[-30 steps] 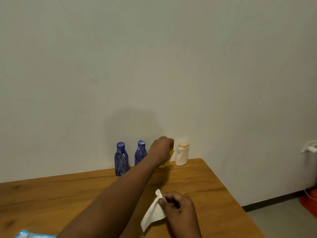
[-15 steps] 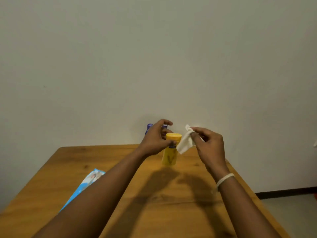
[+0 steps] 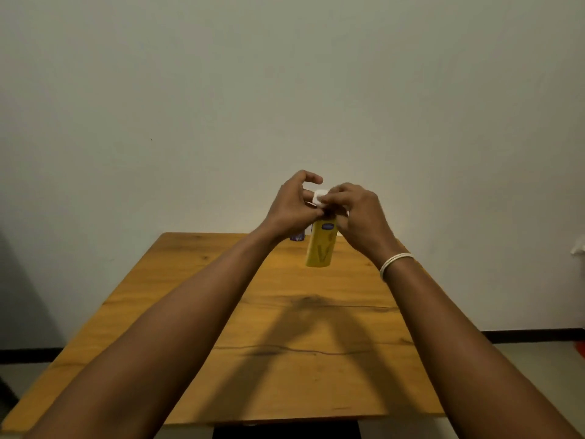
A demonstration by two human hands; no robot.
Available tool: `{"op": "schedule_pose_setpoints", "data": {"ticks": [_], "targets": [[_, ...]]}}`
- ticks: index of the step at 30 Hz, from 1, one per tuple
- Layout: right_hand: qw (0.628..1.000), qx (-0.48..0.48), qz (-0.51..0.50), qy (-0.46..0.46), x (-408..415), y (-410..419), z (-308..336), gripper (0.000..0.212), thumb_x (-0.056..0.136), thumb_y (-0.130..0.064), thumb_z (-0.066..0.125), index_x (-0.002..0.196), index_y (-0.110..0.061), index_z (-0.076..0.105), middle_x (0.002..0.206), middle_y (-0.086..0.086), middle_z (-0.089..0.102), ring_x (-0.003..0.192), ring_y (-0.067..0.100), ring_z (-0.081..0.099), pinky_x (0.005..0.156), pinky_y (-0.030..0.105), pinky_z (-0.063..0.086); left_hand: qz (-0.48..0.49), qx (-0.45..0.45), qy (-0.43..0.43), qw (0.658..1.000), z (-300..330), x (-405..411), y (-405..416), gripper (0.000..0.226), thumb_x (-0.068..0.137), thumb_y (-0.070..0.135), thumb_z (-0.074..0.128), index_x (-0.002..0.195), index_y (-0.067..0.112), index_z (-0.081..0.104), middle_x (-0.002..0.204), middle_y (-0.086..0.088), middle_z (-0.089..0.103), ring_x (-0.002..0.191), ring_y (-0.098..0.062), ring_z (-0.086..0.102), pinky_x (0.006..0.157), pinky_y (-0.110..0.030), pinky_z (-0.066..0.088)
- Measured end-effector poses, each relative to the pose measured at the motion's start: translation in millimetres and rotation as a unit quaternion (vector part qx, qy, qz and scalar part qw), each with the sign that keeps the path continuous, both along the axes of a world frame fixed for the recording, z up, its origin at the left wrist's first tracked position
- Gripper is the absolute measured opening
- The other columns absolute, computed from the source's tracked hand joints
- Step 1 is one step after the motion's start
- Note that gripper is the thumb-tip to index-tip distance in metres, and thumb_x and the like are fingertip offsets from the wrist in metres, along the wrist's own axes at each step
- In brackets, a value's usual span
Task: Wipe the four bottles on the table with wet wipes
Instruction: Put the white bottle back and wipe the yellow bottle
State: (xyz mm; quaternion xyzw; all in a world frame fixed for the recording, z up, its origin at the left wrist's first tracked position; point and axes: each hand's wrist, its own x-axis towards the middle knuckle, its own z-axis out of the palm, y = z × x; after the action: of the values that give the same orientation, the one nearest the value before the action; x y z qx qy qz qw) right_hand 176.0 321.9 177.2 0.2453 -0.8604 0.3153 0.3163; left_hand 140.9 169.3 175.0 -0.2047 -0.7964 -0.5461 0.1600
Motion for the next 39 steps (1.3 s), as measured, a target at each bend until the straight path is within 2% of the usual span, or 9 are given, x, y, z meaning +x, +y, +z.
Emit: {"op": "schedule_pose_setpoints", "data": {"ticks": [2,5,8,11,18,22,27,33,39], "targets": [[0.998,-0.058,0.000,0.036,-2,6,-1,0.026,0.087,-0.001,0.067,0.111,-0.005,0.074,0.103,0.011,0.068,0.093,0.018,0.061,0.081,0.028,0.057,-0.019,0.038,-0.027,0.999,6,7,-10,0.054,0.075,0.004,0.084,0.122,0.010,0.058,0.094,-0.012,0.075,0.083,-0.019,0.076,0.068,-0.031,0.062],[0.993,-0.063,0.003,0.100,2,-1,-13,0.029,0.087,0.000,0.067,0.116,-0.004,0.071,0.106,0.011,0.061,0.095,0.014,0.057,0.079,0.008,0.049,-0.083,0.086,-0.046,0.992,16,9,-23,0.033,0.087,0.002,0.073,0.118,-0.001,0.065,0.103,-0.016,0.074,0.093,-0.024,0.074,0.077,-0.038,0.062],[0.994,0.030,0.029,0.096,15,-10,-37,0.031,0.087,-0.001,0.069,0.117,-0.004,0.068,0.113,0.013,0.058,0.104,0.020,0.057,0.088,0.023,0.054,-0.096,0.154,-0.084,0.980,28,6,-37,0.028,0.093,0.002,0.065,0.120,-0.004,0.065,0.107,-0.015,0.072,0.098,-0.026,0.073,0.081,-0.039,0.062],[0.981,0.163,0.032,0.101,28,-13,-61,0.037,0.080,0.001,0.076,0.117,-0.005,0.069,0.117,0.015,0.063,0.110,0.029,0.058,0.090,0.041,0.058,-0.092,0.128,-0.121,0.980,38,3,-46,0.029,0.094,0.004,0.064,0.123,-0.002,0.065,0.112,-0.016,0.072,0.102,-0.028,0.072,0.080,-0.035,0.061],[0.968,0.179,0.009,0.176,-7,-18,-5,0.040,0.078,-0.002,0.079,0.116,-0.007,0.068,0.113,0.020,0.063,0.100,0.034,0.059,0.074,0.039,0.057,-0.116,0.055,-0.179,0.975,41,0,-53,0.023,0.093,-0.002,0.060,0.114,-0.003,0.070,0.105,-0.015,0.073,0.096,-0.030,0.073,0.080,-0.037,0.061],[0.959,0.229,0.045,0.161,9,-27,-27,0.049,0.074,-0.003,0.082,0.121,-0.005,0.066,0.119,0.020,0.063,0.106,0.035,0.059,0.079,0.043,0.058,-0.052,0.080,-0.203,0.975,40,-2,-59,0.022,0.093,0.001,0.063,0.112,-0.001,0.072,0.107,-0.016,0.073,0.092,-0.032,0.073,0.072,-0.035,0.062],[0.910,0.355,0.142,0.160,24,-20,-53,0.047,0.069,-0.006,0.086,0.114,-0.014,0.072,0.118,0.009,0.067,0.110,0.027,0.062,0.083,0.039,0.060,-0.018,0.124,-0.221,0.967,38,-4,-70,0.019,0.095,0.003,0.061,0.111,0.001,0.070,0.114,-0.016,0.070,0.094,-0.031,0.072,0.066,-0.033,0.062],[0.956,0.219,0.090,0.175,-27,-24,-4,0.033,0.084,-0.003,0.070,0.117,-0.010,0.071,0.113,0.023,0.065,0.099,0.038,0.062,0.073,0.043,0.058,-0.049,0.067,-0.214,0.973,39,-2,-64,0.019,0.089,-0.007,0.063,0.105,-0.004,0.073,0.099,-0.016,0.074,0.087,-0.033,0.074,0.073,-0.038,0.062],[0.966,0.174,0.106,0.159,6,-29,-38,0.037,0.091,-0.013,0.057,0.127,-0.009,0.064,0.118,0.019,0.060,0.106,0.030,0.057,0.080,0.040,0.057,-0.009,0.140,-0.202,0.969,42,-7,-81,0.018,0.093,0.004,0.065,0.109,0.002,0.073,0.104,-0.015,0.073,0.088,-0.029,0.074,0.070,-0.033,0.062]]}}
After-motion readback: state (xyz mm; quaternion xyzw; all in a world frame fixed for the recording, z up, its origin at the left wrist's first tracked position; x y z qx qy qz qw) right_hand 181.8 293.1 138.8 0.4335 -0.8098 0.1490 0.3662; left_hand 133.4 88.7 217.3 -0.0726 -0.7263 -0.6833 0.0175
